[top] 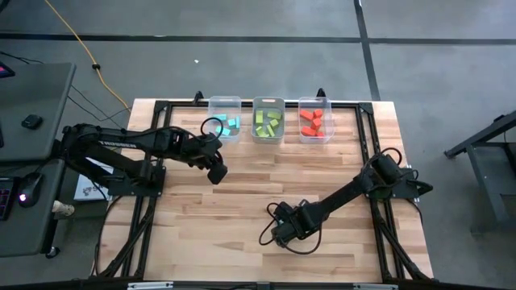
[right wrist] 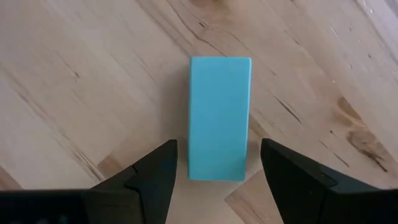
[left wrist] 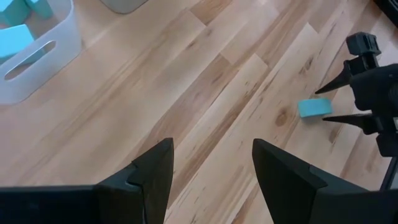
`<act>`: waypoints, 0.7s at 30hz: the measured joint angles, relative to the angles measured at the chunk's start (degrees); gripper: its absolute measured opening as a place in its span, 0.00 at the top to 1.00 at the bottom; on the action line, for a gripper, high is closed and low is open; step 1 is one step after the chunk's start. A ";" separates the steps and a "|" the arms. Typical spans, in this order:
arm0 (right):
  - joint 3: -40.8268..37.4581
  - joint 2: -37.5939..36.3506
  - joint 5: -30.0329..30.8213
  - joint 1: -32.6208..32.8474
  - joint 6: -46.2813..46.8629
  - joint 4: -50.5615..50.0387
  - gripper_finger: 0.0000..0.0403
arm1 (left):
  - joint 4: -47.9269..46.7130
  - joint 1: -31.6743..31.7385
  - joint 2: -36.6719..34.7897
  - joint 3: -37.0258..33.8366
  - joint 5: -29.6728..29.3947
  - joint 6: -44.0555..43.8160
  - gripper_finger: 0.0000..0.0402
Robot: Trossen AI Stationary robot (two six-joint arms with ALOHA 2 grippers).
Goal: Sort & place blocks by color
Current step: Put the blue block into the left transparent bin
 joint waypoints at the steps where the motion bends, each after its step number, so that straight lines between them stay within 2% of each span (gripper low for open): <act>1: 0.00 0.04 0.04 0.00 0.01 -0.04 0.45 | 0.00 0.00 0.00 0.00 0.00 -0.01 0.51; 5: 0.00 0.04 0.04 -0.05 0.02 -0.21 0.50 | 0.00 0.00 0.00 0.00 0.00 0.01 0.51; 12: 0.00 0.04 0.11 -0.39 0.12 -0.44 0.67 | 0.00 0.00 0.00 0.00 0.02 0.65 0.51; 21: 0.02 -0.05 0.00 -0.92 -0.57 -0.42 0.75 | -0.02 0.00 0.00 0.00 0.02 0.67 0.51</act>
